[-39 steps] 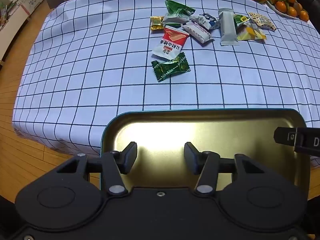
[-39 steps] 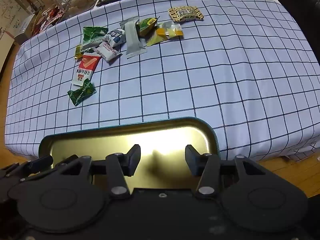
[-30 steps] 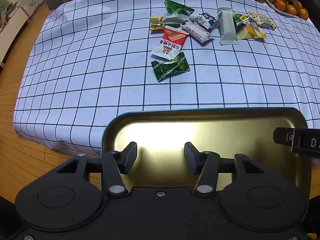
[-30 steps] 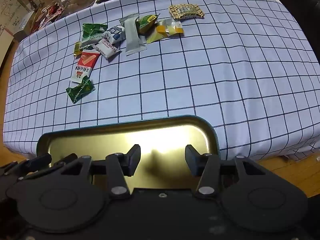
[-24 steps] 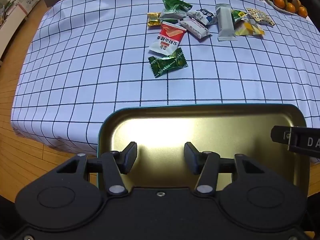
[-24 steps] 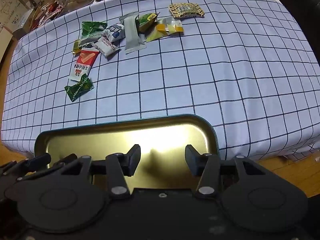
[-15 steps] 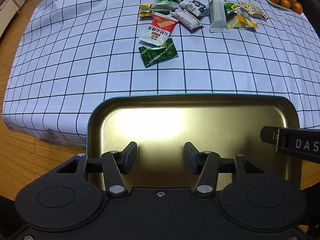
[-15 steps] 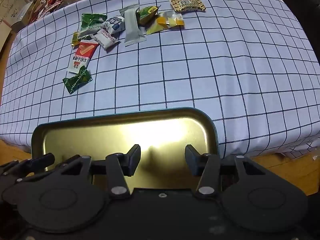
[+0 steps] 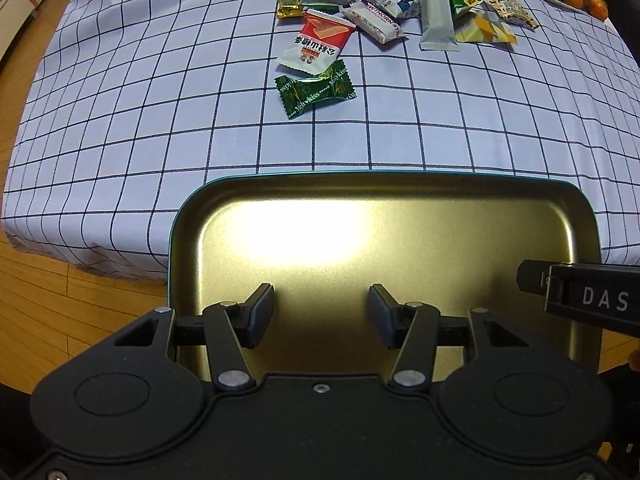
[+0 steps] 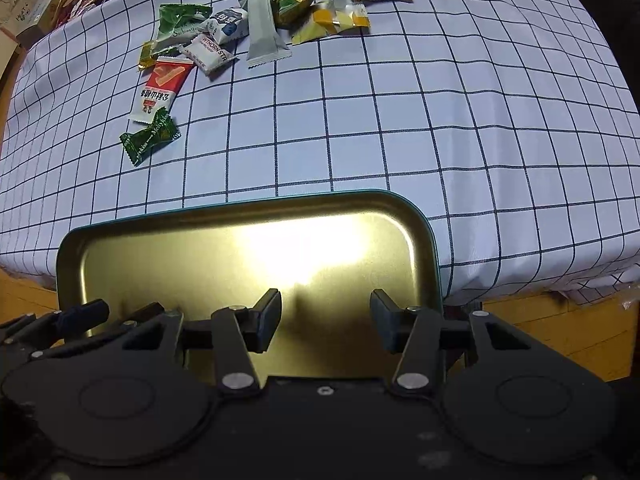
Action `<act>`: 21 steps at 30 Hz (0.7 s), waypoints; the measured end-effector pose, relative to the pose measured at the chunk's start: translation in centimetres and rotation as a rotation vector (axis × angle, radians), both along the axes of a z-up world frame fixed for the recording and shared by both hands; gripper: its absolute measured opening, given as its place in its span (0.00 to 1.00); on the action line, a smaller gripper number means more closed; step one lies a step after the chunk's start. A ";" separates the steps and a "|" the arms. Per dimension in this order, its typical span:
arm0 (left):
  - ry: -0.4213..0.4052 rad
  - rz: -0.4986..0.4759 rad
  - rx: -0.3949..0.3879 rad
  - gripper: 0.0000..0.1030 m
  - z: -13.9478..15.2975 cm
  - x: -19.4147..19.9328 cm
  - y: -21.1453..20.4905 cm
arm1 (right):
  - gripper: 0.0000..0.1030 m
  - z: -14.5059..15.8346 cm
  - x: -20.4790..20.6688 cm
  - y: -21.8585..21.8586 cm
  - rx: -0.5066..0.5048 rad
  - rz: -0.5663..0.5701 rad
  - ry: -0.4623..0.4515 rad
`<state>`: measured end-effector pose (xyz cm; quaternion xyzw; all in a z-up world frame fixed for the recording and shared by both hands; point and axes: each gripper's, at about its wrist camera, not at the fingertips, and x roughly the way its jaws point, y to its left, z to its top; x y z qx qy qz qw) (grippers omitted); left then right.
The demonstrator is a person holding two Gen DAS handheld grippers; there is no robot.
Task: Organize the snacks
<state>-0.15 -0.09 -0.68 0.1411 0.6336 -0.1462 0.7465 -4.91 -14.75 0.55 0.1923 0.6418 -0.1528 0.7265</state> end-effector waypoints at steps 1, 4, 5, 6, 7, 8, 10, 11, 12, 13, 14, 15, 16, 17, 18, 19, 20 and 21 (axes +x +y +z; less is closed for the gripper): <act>0.004 -0.002 0.002 0.56 -0.1 0.0 0.0 | 0.51 -0.1 0.0 -0.1 0.004 -0.001 0.006; 0.018 -0.003 0.004 0.56 -0.2 0.0 -0.1 | 0.51 -0.3 0.0 -0.2 0.018 -0.008 0.015; 0.023 -0.003 0.005 0.56 -0.3 0.0 -0.1 | 0.51 -0.3 0.0 -0.3 0.022 -0.006 0.016; 0.029 -0.002 0.005 0.56 -0.4 0.1 -0.1 | 0.51 -0.3 0.2 -0.2 0.023 -0.002 0.016; 0.036 -0.001 0.005 0.56 -0.5 0.1 -0.2 | 0.51 -0.3 0.2 -0.3 0.022 0.002 0.015; 0.043 0.000 0.005 0.56 -0.6 0.1 -0.2 | 0.51 -0.3 0.2 -0.3 0.020 0.007 0.014; 0.051 0.003 0.004 0.56 -0.7 0.2 -0.2 | 0.51 -0.4 0.4 0.1 0.015 0.015 0.015; 0.052 0.004 0.006 0.56 -0.7 0.2 -0.2 | 0.51 -0.5 0.4 0.1 0.016 0.017 0.015; 0.051 0.004 0.007 0.56 -0.7 0.2 -0.2 | 0.51 -0.5 0.5 0.2 0.017 0.020 0.016; 0.049 0.004 0.007 0.56 -0.7 0.2 -0.2 | 0.51 -0.6 0.6 0.2 0.018 0.021 0.016; 0.049 0.004 0.007 0.56 -0.7 0.1 -0.2 | 0.51 -0.6 0.6 0.1 0.018 0.021 0.016; 0.048 0.005 0.007 0.56 -0.7 0.1 -0.2 | 0.51 -0.7 0.6 0.0 0.018 0.021 0.016; 0.048 0.005 0.008 0.56 -0.7 0.1 -0.2 | 0.51 -0.7 0.5 0.1 0.017 0.021 0.016; 0.048 0.005 0.009 0.56 -0.7 0.2 -0.2 | 0.51 -0.7 0.5 0.1 0.017 0.021 0.016; 0.048 0.004 0.010 0.56 -0.8 0.2 -0.2 | 0.51 -0.6 0.5 0.2 0.017 0.020 0.016; 0.049 0.003 0.010 0.56 -0.8 0.2 -0.2 | 0.51 -0.7 0.5 0.0 0.019 0.020 0.017; 0.049 0.003 0.011 0.56 -0.8 0.2 -0.3 | 0.51 -0.7 0.5 0.0 0.019 0.020 0.017; 0.049 0.001 0.013 0.56 -0.8 0.2 -0.3 | 0.51 -0.7 0.5 0.1 0.018 0.021 0.018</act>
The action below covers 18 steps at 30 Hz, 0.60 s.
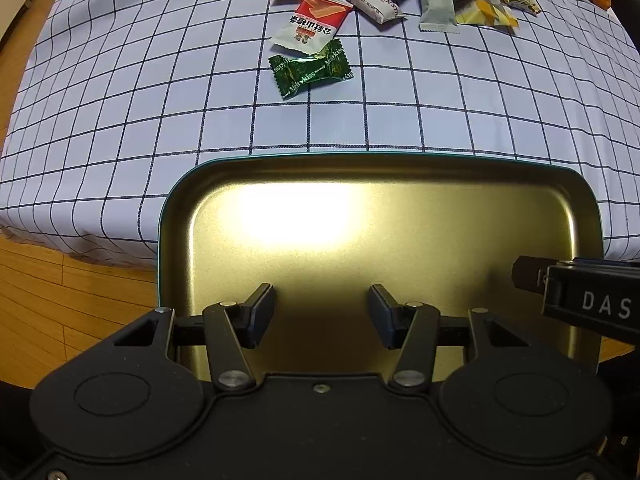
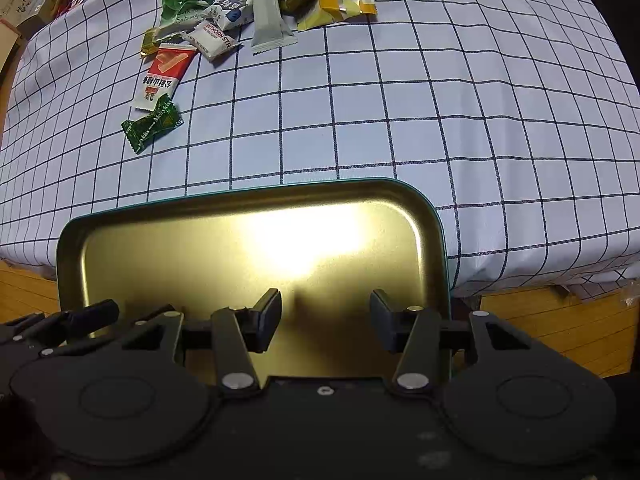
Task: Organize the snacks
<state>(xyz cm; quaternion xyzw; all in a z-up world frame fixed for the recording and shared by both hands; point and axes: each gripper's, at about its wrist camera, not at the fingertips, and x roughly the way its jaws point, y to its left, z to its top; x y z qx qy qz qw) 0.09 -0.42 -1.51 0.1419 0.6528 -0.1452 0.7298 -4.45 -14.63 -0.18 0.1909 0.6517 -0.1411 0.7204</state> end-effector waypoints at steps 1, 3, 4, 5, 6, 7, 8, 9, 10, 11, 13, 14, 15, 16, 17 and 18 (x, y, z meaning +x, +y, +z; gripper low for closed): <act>0.000 -0.001 0.001 0.56 0.0 0.0 0.0 | 0.51 0.0 -0.1 0.0 -0.001 0.001 0.001; -0.001 -0.004 0.005 0.56 -0.1 -0.1 0.0 | 0.51 0.0 -0.1 0.1 -0.002 0.006 0.002; -0.001 -0.005 0.007 0.56 -0.1 -0.2 -0.1 | 0.51 0.0 0.0 0.0 -0.004 0.007 0.003; -0.002 -0.005 0.008 0.56 -0.2 -0.2 -0.1 | 0.51 -0.1 0.0 0.2 -0.008 0.009 0.003; -0.003 -0.005 0.009 0.56 -0.2 -0.2 -0.1 | 0.51 -0.1 0.0 0.2 -0.011 0.011 0.002; -0.005 -0.004 0.010 0.56 -0.2 -0.3 -0.1 | 0.51 -0.2 0.0 0.3 -0.013 0.012 0.002; -0.007 -0.004 0.011 0.56 -0.2 -0.2 -0.1 | 0.51 -0.2 0.1 0.1 -0.014 0.013 0.002; -0.010 -0.004 0.011 0.56 -0.2 -0.3 -0.1 | 0.51 -0.2 0.1 0.2 -0.016 0.013 0.002; -0.012 -0.003 0.011 0.56 -0.2 -0.3 -0.1 | 0.51 -0.2 0.1 0.4 -0.019 0.013 0.002; -0.012 -0.001 0.011 0.56 -0.2 -0.3 0.0 | 0.51 -0.3 0.1 0.3 -0.021 0.014 0.003; -0.011 -0.001 0.008 0.56 -0.1 -0.4 0.0 | 0.51 -0.3 0.0 0.3 -0.023 0.013 0.005; -0.010 -0.002 0.007 0.56 -0.1 -0.5 0.0 | 0.51 -0.3 0.0 0.2 -0.024 0.012 0.005; -0.011 -0.002 0.008 0.56 -0.1 -0.5 0.0 | 0.51 -0.3 -0.1 0.3 -0.027 0.011 0.005; -0.013 -0.006 0.010 0.56 0.0 -0.6 0.0 | 0.51 -0.3 -0.2 0.3 -0.030 0.009 0.004; -0.016 -0.008 0.013 0.56 0.0 -0.7 0.0 | 0.51 -0.2 -0.2 0.2 -0.032 0.009 0.001; -0.019 -0.009 0.016 0.56 0.0 -0.7 0.0 | 0.51 -0.1 -0.3 0.4 -0.036 0.005 -0.002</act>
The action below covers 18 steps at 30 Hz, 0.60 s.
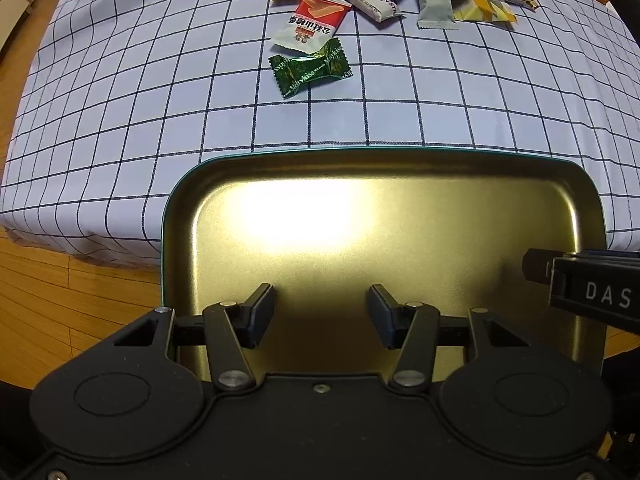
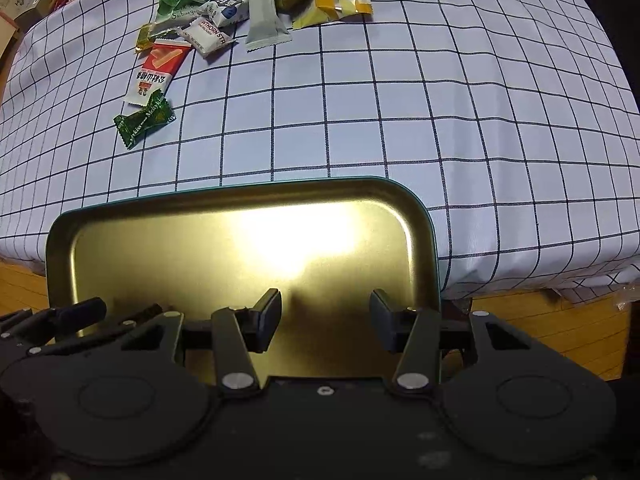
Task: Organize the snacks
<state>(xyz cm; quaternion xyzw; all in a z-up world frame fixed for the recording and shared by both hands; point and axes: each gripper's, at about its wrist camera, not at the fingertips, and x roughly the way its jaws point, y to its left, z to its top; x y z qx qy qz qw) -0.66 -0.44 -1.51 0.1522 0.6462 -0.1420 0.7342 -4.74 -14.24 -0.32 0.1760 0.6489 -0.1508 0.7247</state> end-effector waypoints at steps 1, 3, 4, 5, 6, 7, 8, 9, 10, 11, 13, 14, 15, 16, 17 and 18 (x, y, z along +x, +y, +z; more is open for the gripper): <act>-0.003 -0.002 0.003 0.56 0.0 -0.1 0.0 | 0.51 0.1 -0.1 0.0 -0.003 -0.002 -0.003; -0.006 -0.003 0.005 0.56 0.0 -0.1 0.0 | 0.51 0.2 -0.2 -0.1 -0.009 -0.007 -0.010; -0.006 -0.001 0.004 0.56 0.0 -0.1 0.0 | 0.51 0.3 -0.3 -0.3 -0.008 -0.009 -0.015; -0.009 0.001 0.002 0.55 0.1 -0.2 0.1 | 0.51 0.3 -0.3 -0.3 -0.008 -0.010 -0.021; -0.011 0.003 0.000 0.55 0.1 -0.1 0.1 | 0.51 0.5 -0.4 -0.3 -0.009 -0.012 -0.027; -0.013 0.005 -0.002 0.54 0.1 -0.1 0.2 | 0.51 0.5 -0.5 -0.4 -0.010 -0.011 -0.033; -0.015 0.006 -0.005 0.54 0.2 -0.2 0.2 | 0.51 0.7 -0.5 -0.4 -0.013 -0.010 -0.040; -0.017 0.006 -0.008 0.54 0.3 -0.2 0.3 | 0.51 0.8 -0.5 -0.3 -0.017 -0.007 -0.047; -0.020 0.006 -0.008 0.54 0.3 -0.2 0.3 | 0.51 1.0 -0.6 -0.2 -0.022 -0.004 -0.054; -0.023 0.005 -0.007 0.54 0.4 -0.2 0.3 | 0.51 1.1 -0.6 -0.3 -0.026 0.000 -0.059; -0.031 0.003 -0.007 0.54 0.5 -0.5 0.3 | 0.51 1.3 -0.8 0.0 -0.035 0.010 -0.067; -0.036 0.004 -0.005 0.54 0.6 -0.5 0.3 | 0.51 1.4 -0.7 0.0 -0.036 0.014 -0.070; -0.042 0.006 -0.005 0.54 0.6 -0.6 0.4 | 0.51 1.5 -0.9 0.1 -0.037 0.017 -0.072; -0.050 0.006 -0.006 0.54 0.7 -0.7 0.4 | 0.51 1.5 -1.0 0.3 -0.039 0.020 -0.075; -0.061 0.003 -0.008 0.54 0.9 -0.7 0.3 | 0.51 1.5 -1.0 0.3 -0.039 0.023 -0.076; -0.075 -0.002 -0.011 0.54 1.1 -0.8 0.3 | 0.51 1.5 -1.1 0.3 -0.041 0.026 -0.078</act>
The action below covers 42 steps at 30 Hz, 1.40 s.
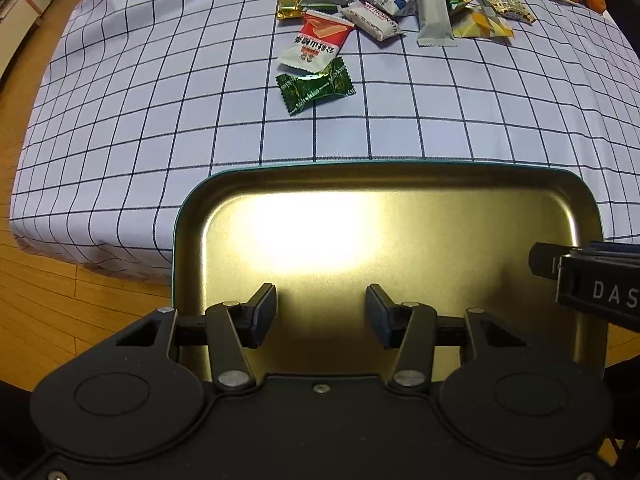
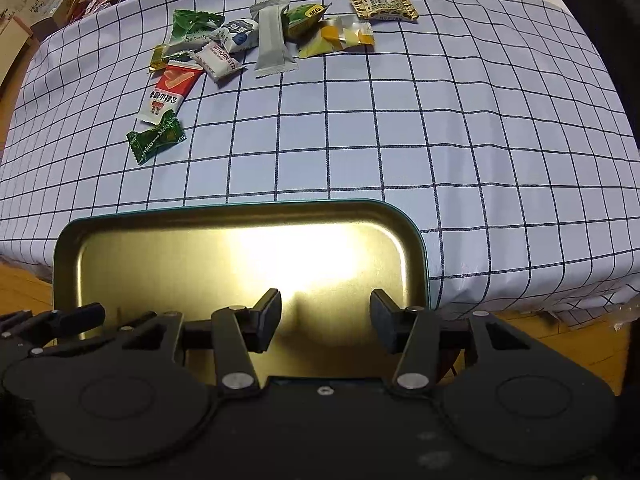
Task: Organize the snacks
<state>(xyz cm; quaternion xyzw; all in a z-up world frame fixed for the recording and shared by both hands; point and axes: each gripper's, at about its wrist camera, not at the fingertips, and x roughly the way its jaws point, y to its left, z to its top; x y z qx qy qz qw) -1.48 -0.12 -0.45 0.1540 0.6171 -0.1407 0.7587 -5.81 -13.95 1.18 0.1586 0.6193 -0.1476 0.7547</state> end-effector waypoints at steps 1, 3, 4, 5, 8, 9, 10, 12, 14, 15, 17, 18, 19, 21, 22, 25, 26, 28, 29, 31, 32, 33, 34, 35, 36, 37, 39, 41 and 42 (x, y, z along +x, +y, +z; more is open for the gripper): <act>-0.019 -0.005 -0.001 0.54 0.2 -0.1 0.0 | 0.51 -0.1 0.0 0.0 -0.002 0.002 -0.002; -0.051 -0.010 0.008 0.54 0.6 -0.2 -0.2 | 0.51 -0.2 0.1 -0.1 -0.012 0.003 -0.004; -0.067 -0.014 0.012 0.54 0.7 -0.2 -0.3 | 0.51 -0.3 0.1 -0.2 -0.017 0.001 -0.002; -0.079 -0.021 0.014 0.54 0.8 -0.2 -0.4 | 0.51 -0.4 0.1 -0.2 -0.017 -0.002 0.000; -0.102 -0.045 0.010 0.54 1.0 -0.4 -0.6 | 0.51 -0.6 0.2 -0.5 -0.007 -0.011 0.004; -0.109 -0.048 0.003 0.54 1.0 -0.4 -0.6 | 0.51 -0.7 0.2 -0.5 -0.006 -0.015 0.005; -0.116 -0.049 -0.007 0.54 1.1 -0.4 -0.6 | 0.51 -0.7 0.2 -0.5 -0.006 -0.016 0.004; -0.125 -0.057 -0.016 0.54 1.3 -0.4 -0.8 | 0.51 -0.7 0.3 -0.5 -0.005 -0.016 0.002; -0.135 -0.068 -0.018 0.54 1.3 -0.5 -1.0 | 0.51 -0.6 0.4 -0.4 -0.004 -0.014 0.000; -0.137 -0.069 -0.022 0.54 1.3 -0.5 -1.0 | 0.51 -0.6 0.4 -0.3 -0.004 -0.012 -0.001; -0.130 -0.066 -0.029 0.54 1.3 -0.4 -1.0 | 0.51 -0.6 0.5 -0.1 -0.005 -0.007 -0.004; -0.121 -0.067 -0.034 0.54 1.3 -0.4 -1.0 | 0.51 -0.6 0.5 -0.1 -0.005 -0.006 -0.005; -0.112 -0.067 -0.040 0.54 1.2 -0.3 -1.0 | 0.51 -0.6 0.5 0.0 -0.004 -0.004 -0.005; -0.093 -0.066 -0.051 0.54 1.1 -0.2 -0.9 | 0.51 -0.7 0.5 0.0 0.002 -0.003 -0.006; -0.087 -0.066 -0.051 0.54 1.0 -0.1 -0.9 | 0.51 -0.7 0.6 -0.1 0.004 -0.005 -0.005; -0.098 -0.069 -0.046 0.54 1.1 -0.2 -1.0 | 0.51 -0.8 0.6 -0.2 0.014 -0.010 -0.005; -0.104 -0.069 -0.044 0.54 1.1 -0.3 -1.0 | 0.51 -0.8 0.6 -0.2 0.015 -0.010 -0.006; -0.110 -0.068 -0.041 0.54 1.1 -0.3 -1.0 | 0.51 -0.8 0.7 -0.2 0.014 -0.010 -0.009; -0.111 -0.062 -0.041 0.54 1.2 -0.2 -1.0 | 0.51 -0.8 0.7 -0.2 0.012 -0.009 -0.010; -0.107 -0.053 -0.049 0.54 1.2 -0.1 -1.0 | 0.51 -0.8 0.7 -0.2 0.011 -0.009 -0.013; -0.102 -0.049 -0.058 0.54 1.2 -0.1 -0.9 | 0.51 -0.8 0.7 -0.2 0.010 -0.009 -0.015; -0.095 -0.042 -0.069 0.53 1.2 0.1 -0.8 | 0.51 -0.8 0.6 -0.2 0.009 -0.008 -0.019; -0.089 -0.036 -0.080 0.52 1.3 0.2 -0.7 | 0.51 -0.7 0.6 -0.2 0.006 -0.008 -0.023; -0.085 -0.029 -0.087 0.51 1.3 0.3 -0.6 | 0.51 -0.6 0.6 -0.2 0.002 -0.007 -0.028; -0.083 -0.019 -0.093 0.49 1.4 0.4 -0.5 | 0.51 -0.5 0.5 -0.2 -0.004 -0.004 -0.034; -0.082 -0.009 -0.102 0.49 1.5 0.4 -0.3 | 0.51 -0.3 0.4 -0.1 -0.013 0.000 -0.043; -0.071 0.000 -0.119 0.48 1.8 0.7 -0.1 | 0.51 0.0 0.3 0.0 -0.034 0.007 -0.059; -0.063 0.012 -0.143 0.48 2.2 1.2 0.1 | 0.51 0.2 0.3 0.2 -0.063 0.018 -0.070; -0.067 0.024 -0.152 0.48 2.6 1.5 0.3 | 0.51 0.4 0.4 0.3 -0.072 0.028 -0.075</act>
